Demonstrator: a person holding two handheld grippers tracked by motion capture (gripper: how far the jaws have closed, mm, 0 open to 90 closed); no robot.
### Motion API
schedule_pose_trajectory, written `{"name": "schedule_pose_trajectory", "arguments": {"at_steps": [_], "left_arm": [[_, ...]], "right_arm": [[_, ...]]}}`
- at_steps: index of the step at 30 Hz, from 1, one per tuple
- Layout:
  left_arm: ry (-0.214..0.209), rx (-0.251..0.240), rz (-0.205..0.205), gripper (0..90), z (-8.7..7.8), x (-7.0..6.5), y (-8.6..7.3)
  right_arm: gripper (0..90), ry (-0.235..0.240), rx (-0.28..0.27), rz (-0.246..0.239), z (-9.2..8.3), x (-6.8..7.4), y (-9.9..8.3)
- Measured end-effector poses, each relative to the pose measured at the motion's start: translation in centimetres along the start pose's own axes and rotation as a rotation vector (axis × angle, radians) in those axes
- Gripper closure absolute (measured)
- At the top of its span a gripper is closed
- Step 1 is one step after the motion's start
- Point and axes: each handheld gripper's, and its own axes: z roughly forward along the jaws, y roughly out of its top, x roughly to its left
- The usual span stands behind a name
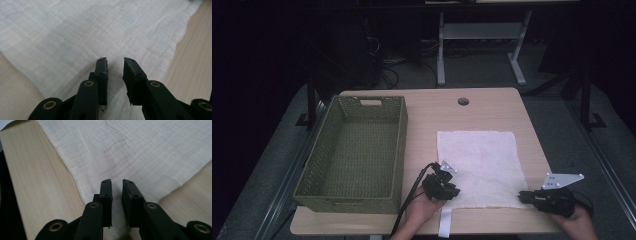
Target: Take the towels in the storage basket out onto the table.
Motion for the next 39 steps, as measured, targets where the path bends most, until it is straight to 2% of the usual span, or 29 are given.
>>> {"name": "schedule_pose_trajectory", "arguments": {"at_steps": [3,4,5,6,7,8,10,11,12,13,14,16,17,19,20,23,24,26,27,28,29,30,31,32,33,35,36,37,39], "left_arm": [[-0.004,0.003,0.0,71.5,-0.1,0.0,-0.2],[-0.03,-0.009,-0.001,71.0,-0.4,-0.1,-0.2],[-0.03,-0.009,-0.001,70.9,-0.4,-0.1,-0.2],[-0.04,-0.048,-0.01,70.6,-0.8,-0.1,-0.1],[-0.04,-0.048,-0.01,70.1,-0.8,-0.1,-0.1],[-0.048,-0.1,-0.024,69.6,-1.4,-0.1,0.4],[-0.036,-0.149,-0.023,68.0,-1.9,0.1,1.1],[-0.036,-0.149,-0.023,66.7,-1.9,0.1,1.1],[-0.024,-0.204,-0.04,65.2,-2.3,0.6,2.0],[-0.024,-0.204,-0.04,64.2,-2.3,0.6,2.0],[-0.014,-0.239,-0.054,63.3,-2.5,1.3,2.8],[-0.002,-0.273,-0.067,61.6,-2.5,2.1,3.5],[-0.002,-0.273,-0.067,60.9,-2.5,2.1,3.5],[0.022,-0.313,-0.097,59.5,-2.2,3.4,4.5],[0.022,-0.313,-0.097,59.4,-2.2,3.4,4.5],[0.047,-0.341,-0.122,59.1,-1.9,4.6,5.4],[0.061,-0.346,-0.142,59.0,-1.6,5.4,5.9],[0.08,-0.357,-0.155,58.8,-1.3,6.2,6.4],[0.08,-0.357,-0.155,58.8,-1.3,6.2,6.4],[0.096,-0.364,-0.184,58.8,-1.0,7.2,6.8],[0.096,-0.364,-0.184,58.8,-1.0,7.2,6.8],[0.116,-0.367,-0.199,58.5,-0.7,8.2,7.3],[0.116,-0.367,-0.199,58.4,-0.7,8.2,7.3],[0.13,-0.386,-0.242,58.4,-0.5,9.2,7.6],[0.13,-0.386,-0.242,58.4,-0.5,9.2,7.6],[0.149,-0.397,-0.276,58.7,-0.2,10.3,7.9],[0.156,-0.399,-0.288,58.7,-0.1,10.8,7.9],[0.165,-0.393,-0.326,59.3,0.1,11.7,8.0],[0.18,-0.393,-0.33,59.7,0.2,12.1,8.0]], "right_arm": [[76.0,0.006,0.009,0.001,-0.1,0.8,-0.1],[74.3,0.009,0.011,0.003,-0.1,0.9,-0.1],[74.3,0.009,0.011,0.003,-0.1,0.9,-0.1],[69.0,0.004,0.001,0.007,-0.3,1.1,0.1],[67.5,0.003,-0.018,0.011,-0.4,1.0,0.4],[64.7,0.001,-0.031,0.017,-0.5,0.8,0.7],[59.0,-0.006,-0.052,0.031,-0.7,0.2,1.7],[57.3,-0.004,-0.061,0.039,-0.7,-0.2,2.2],[56.7,-0.008,-0.069,0.041,-0.7,-0.6,2.7],[56.1,-0.008,-0.078,0.044,-0.6,-1.1,3.2],[55.0,-0.014,-0.082,0.048,-0.6,-1.6,3.7],[54.3,-0.024,-0.085,0.06,-0.3,-2.7,4.6],[54.3,-0.024,-0.085,0.06,-0.3,-2.7,4.6],[53.0,-0.036,-0.081,0.069,0.2,-4.5,5.9],[53.0,-0.043,-0.081,0.068,0.3,-5.0,6.3],[52.9,-0.062,-0.084,0.072,0.6,-5.9,7.0],[52.8,-0.074,-0.073,0.073,0.9,-6.9,7.6],[52.8,-0.088,-0.067,0.074,1.2,-7.9,8.2],[52.8,-0.088,-0.067,0.074,1.2,-7.9,8.2],[52.7,-0.095,-0.069,0.084,1.3,-9.0,8.7],[52.5,-0.098,-0.065,0.097,1.4,-9.6,8.9],[52.4,-0.103,-0.059,0.103,1.5,-10.2,9.1],[52.4,-0.103,-0.059,0.103,1.5,-10.2,9.1],[52.5,-0.114,-0.055,0.116,1.8,-11.2,9.4],[52.5,-0.114,-0.055,0.116,1.8,-11.2,9.4],[52.7,-0.131,-0.049,0.144,2.4,-12.7,9.6],[52.7,-0.131,-0.049,0.144,2.4,-12.7,9.6],[53.0,-0.149,-0.04,0.151,2.8,-13.4,9.6],[53.2,-0.153,-0.04,0.16,2.9,-13.7,9.6]]}}
